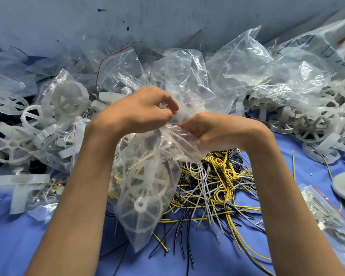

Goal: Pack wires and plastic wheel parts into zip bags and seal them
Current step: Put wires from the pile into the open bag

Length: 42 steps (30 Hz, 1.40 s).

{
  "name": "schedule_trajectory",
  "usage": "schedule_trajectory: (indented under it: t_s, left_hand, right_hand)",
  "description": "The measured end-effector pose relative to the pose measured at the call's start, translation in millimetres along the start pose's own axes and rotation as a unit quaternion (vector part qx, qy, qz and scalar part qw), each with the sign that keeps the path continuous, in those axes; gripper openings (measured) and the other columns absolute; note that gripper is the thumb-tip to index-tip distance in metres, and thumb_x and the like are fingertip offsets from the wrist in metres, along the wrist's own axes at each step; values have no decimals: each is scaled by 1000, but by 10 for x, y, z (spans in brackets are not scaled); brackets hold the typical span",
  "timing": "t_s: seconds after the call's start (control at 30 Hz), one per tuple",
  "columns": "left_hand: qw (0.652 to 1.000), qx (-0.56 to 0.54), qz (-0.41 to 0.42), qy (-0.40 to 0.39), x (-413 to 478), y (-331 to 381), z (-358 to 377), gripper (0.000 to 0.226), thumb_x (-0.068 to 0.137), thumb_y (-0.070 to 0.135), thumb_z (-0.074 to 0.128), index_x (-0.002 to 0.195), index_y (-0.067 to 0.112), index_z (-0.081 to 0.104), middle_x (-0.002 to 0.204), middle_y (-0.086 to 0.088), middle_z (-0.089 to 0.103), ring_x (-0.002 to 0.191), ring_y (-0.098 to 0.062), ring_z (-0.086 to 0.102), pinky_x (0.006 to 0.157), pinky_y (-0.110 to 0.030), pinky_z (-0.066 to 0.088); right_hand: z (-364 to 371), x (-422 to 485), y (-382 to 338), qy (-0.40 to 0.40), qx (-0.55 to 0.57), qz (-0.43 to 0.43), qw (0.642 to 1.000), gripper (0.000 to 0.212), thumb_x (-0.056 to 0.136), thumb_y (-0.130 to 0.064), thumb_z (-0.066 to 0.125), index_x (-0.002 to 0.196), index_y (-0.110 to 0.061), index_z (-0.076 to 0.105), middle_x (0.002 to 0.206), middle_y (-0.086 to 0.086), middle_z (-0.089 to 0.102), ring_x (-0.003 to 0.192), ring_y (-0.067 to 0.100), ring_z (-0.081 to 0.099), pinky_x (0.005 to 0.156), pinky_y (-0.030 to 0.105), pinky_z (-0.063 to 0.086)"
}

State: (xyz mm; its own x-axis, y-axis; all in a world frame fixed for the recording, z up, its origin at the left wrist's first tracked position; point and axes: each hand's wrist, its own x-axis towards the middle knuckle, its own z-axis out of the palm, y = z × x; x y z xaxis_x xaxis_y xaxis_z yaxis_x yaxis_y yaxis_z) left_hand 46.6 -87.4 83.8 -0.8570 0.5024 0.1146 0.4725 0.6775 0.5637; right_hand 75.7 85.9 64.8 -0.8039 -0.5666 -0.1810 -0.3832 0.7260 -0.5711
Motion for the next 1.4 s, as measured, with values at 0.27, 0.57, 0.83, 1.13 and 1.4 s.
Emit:
schedule_trajectory:
  t_s: [0.27,0.57,0.83,1.13,1.4]
  left_hand:
    - [972,151,-97,-149,37,-98,114,29,82,8,45,81,15,73,54,8,61,53,-8,54,57,-25,46]
    - [948,206,-127,-206,77,-160,166,48,82,56,55,95,13,73,88,2,72,86,-17,67,82,-34,55]
    - [927,254,-133,-240,79,-184,202,31,71,28,66,99,15,69,88,-3,63,71,-20,52,67,-30,50]
    - [940,229,-171,-187,85,-293,196,21,65,9,61,85,11,68,84,-8,69,77,-25,67,57,-25,48]
    - [954,170,-171,-179,69,-322,127,44,75,-2,55,113,18,65,114,-6,64,96,-21,64,78,-32,56]
  right_hand:
    - [-33,17,-11,76,-9,28,997,19,87,-15,63,104,-22,69,82,-4,69,72,6,60,69,29,48]
    - [-194,-152,248,129,-49,145,980,28,76,-37,76,101,-29,67,86,-13,66,78,5,62,74,29,49]
    - [-127,-114,277,9,-112,238,965,43,74,-36,78,113,-36,61,106,-12,63,91,9,59,71,23,44]
    - [-181,-199,455,33,-83,223,971,21,85,-18,67,97,-35,62,88,-16,68,87,9,62,72,27,45]
    - [-333,-276,428,291,-51,138,945,27,89,0,52,96,-21,68,87,0,70,74,1,60,60,7,44]
